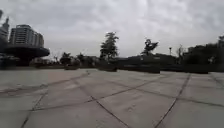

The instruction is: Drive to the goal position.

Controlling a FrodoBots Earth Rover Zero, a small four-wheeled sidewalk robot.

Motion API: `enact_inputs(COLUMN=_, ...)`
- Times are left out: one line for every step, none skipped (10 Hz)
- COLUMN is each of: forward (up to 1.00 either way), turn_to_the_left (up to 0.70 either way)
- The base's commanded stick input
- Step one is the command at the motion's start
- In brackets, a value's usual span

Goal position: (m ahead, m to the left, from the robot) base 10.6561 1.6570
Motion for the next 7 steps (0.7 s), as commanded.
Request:
enact_inputs(forward=1.0, turn_to_the_left=0.09)
enact_inputs(forward=1.0, turn_to_the_left=0.42)
enact_inputs(forward=1.0, turn_to_the_left=0.33)
enact_inputs(forward=1.0, turn_to_the_left=0.24)
enact_inputs(forward=1.0, turn_to_the_left=0.14)
enact_inputs(forward=1.0, turn_to_the_left=0.04)
enact_inputs(forward=1.0, turn_to_the_left=0.03)
